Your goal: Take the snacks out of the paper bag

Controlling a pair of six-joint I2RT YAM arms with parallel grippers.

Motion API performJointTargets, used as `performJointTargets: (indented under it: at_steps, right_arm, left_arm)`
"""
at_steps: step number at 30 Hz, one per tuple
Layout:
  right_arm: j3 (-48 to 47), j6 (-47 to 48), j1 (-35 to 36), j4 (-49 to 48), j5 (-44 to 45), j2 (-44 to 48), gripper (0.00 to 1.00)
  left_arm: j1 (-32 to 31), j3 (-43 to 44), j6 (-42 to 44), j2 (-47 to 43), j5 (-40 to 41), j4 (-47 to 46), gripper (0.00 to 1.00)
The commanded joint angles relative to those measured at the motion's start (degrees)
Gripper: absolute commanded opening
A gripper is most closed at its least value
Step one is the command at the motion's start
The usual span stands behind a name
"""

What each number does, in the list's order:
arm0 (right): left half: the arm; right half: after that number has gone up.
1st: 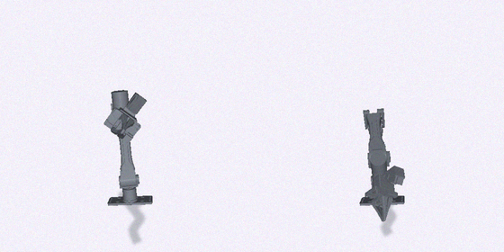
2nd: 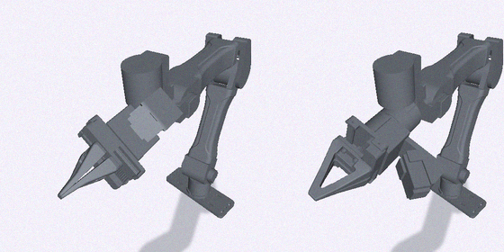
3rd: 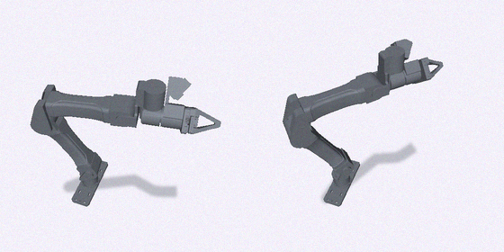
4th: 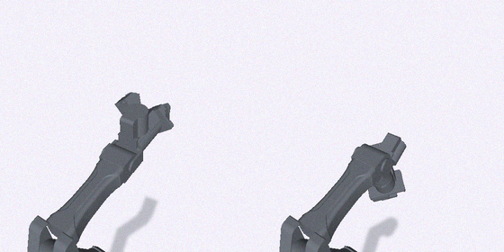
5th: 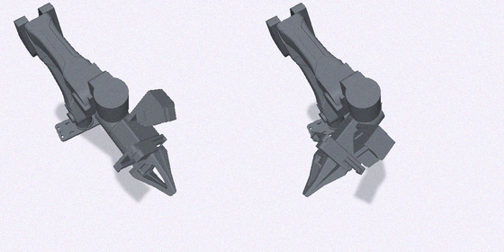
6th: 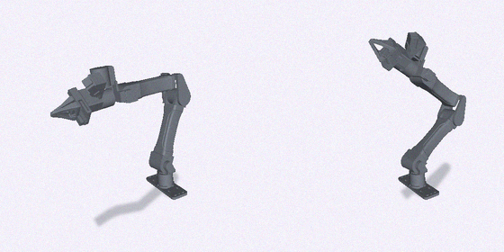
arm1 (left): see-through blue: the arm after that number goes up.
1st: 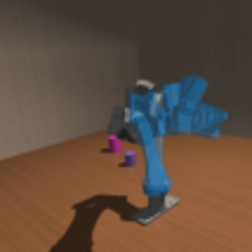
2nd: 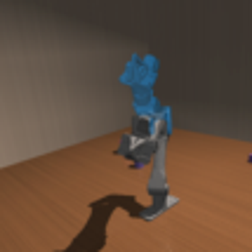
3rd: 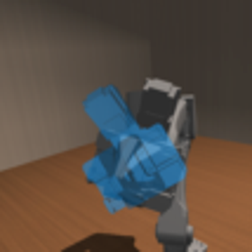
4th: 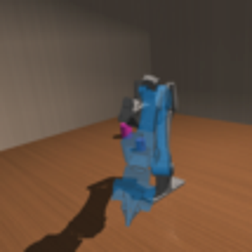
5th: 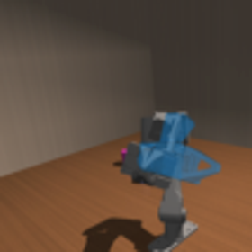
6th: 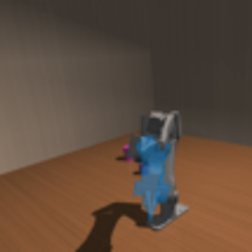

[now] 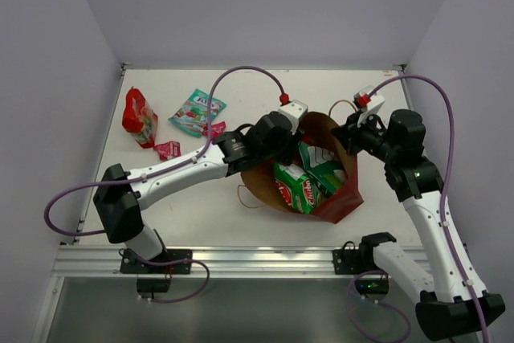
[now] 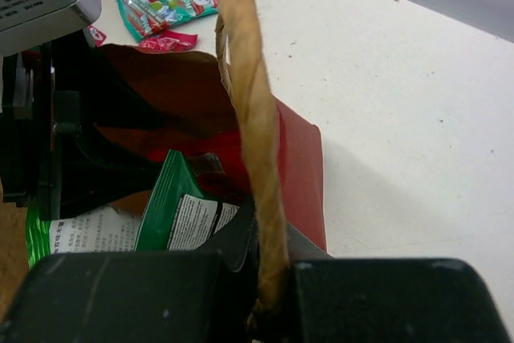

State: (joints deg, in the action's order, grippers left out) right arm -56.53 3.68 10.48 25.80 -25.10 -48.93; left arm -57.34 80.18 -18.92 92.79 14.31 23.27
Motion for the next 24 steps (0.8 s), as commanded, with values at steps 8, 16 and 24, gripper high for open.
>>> performJointTargets:
  at_steps: [8,16,24]
  right_arm:
    - [-0.77,0.18,-0.02,-8.05,-3.90,1.03,0.00]
    - [0.37,0.36,-0.02,-8.40,-4.69,1.82,0.00]
    - [0.81,0.27,0.07,-9.01,-4.69,1.73,0.00]
  left_arm:
    - [-0.93,-4.68,3.71,-0.77,2.39,-12.34,0.67]
    - [0.91,-6.44,7.84,2.39,3.27,-17.90,0.68]
    - [2.06,-6.44,8.37,5.38,-4.20,-19.75,0.60]
